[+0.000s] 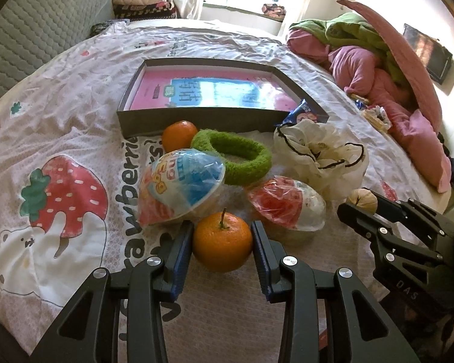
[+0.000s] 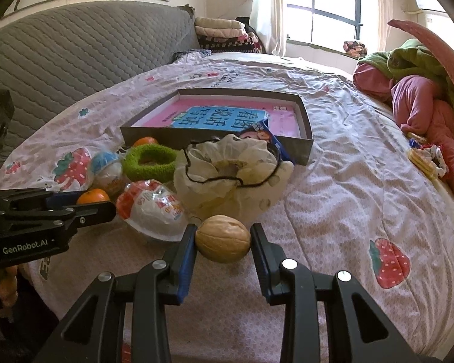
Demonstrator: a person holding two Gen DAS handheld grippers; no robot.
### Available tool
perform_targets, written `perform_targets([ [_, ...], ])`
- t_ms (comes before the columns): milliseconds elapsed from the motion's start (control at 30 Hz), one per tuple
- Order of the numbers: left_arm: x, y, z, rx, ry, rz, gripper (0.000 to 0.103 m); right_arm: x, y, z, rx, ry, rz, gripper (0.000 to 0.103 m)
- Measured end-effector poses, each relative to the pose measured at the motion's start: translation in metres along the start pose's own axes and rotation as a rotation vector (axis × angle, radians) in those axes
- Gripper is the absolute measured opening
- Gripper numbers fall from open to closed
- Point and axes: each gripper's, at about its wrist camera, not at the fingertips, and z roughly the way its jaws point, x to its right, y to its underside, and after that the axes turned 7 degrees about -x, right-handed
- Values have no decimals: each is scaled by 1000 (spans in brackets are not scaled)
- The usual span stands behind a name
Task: Organize objects
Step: 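Close the right gripper on the walnut while the left gripper lowers around the orange, then close the left gripper on the orange and lift it while the right gripper lifts the walnut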
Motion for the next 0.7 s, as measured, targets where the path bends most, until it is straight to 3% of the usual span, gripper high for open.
perform_targets([
  [700,13,-4,-18,30,17,15,39,-6,-5,-14,47,-29,-5,36],
])
